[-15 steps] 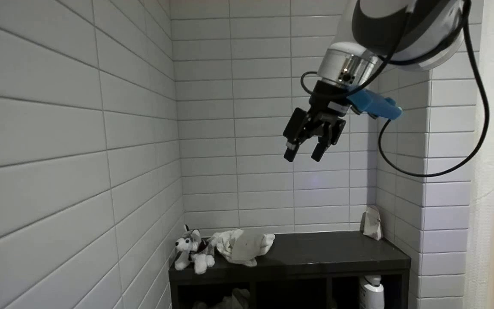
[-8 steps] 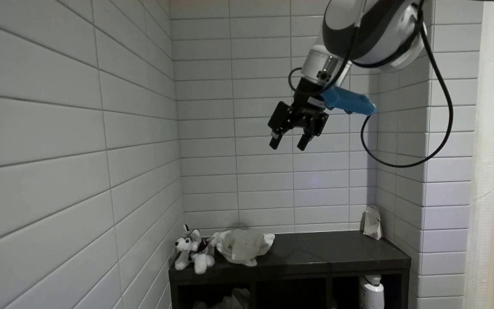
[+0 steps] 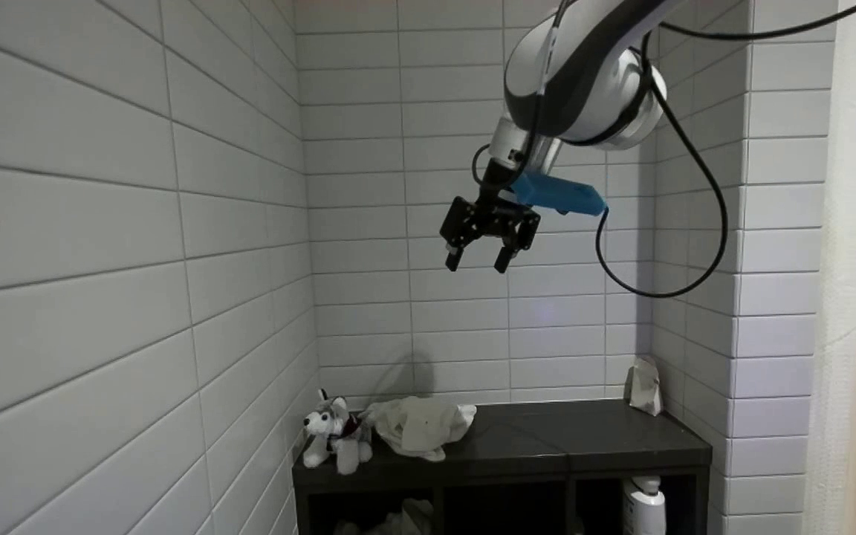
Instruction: Move the white towel to the right.
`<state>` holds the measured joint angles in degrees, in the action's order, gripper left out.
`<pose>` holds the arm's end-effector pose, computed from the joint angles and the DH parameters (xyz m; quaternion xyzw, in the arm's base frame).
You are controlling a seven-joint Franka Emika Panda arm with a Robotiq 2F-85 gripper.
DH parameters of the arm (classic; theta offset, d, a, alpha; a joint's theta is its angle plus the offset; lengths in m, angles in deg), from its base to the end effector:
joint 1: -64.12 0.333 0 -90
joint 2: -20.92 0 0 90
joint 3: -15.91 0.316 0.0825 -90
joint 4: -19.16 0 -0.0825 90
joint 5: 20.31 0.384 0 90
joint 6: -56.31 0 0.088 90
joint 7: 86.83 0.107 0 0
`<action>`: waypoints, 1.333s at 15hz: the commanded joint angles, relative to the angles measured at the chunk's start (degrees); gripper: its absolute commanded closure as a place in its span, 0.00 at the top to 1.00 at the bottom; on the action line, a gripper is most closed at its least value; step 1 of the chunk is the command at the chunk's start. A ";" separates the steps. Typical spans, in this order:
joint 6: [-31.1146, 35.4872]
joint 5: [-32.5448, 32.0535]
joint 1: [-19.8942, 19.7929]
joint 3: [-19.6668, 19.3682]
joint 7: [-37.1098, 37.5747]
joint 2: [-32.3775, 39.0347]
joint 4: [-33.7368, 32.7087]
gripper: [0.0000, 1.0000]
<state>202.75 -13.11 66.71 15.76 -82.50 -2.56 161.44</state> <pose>0.4532 0.0175 0.4889 -0.9683 0.0585 -0.2352 0.0607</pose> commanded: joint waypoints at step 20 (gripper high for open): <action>-0.85 2.52 -0.78 0.38 1.58 17.65 -7.29 1.00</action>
<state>202.09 -10.57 66.33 15.76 -80.96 15.12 154.25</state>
